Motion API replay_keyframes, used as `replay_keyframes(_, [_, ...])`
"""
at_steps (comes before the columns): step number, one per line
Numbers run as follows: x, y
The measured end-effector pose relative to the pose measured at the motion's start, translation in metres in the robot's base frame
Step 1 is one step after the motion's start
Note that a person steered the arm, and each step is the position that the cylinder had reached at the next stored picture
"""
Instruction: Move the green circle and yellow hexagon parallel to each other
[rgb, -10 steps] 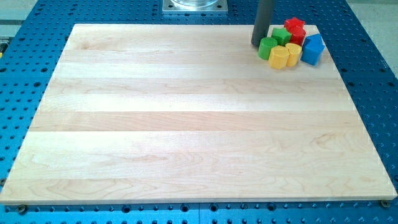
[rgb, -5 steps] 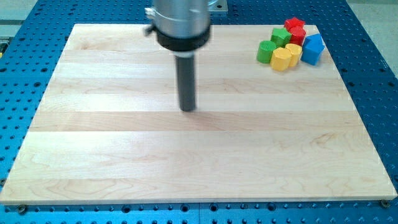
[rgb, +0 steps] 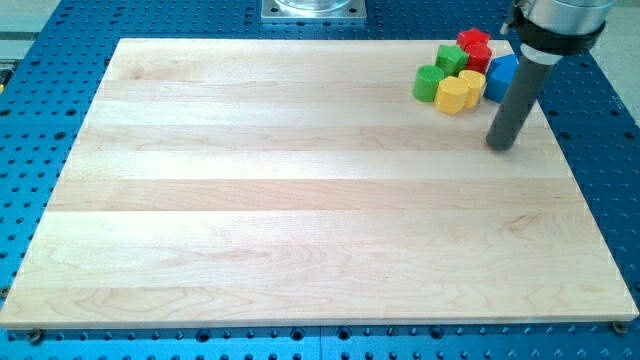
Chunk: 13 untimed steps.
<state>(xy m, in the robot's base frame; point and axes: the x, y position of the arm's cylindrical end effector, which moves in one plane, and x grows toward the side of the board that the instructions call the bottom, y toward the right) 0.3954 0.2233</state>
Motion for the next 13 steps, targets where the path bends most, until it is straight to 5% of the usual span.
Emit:
replay_keyframes(2, [-0.075,-0.027])
replay_keyframes(7, [-0.102,-0.059])
replay_keyframes(10, [-0.068,-0.121])
replay_keyframes(13, [-0.201,-0.180])
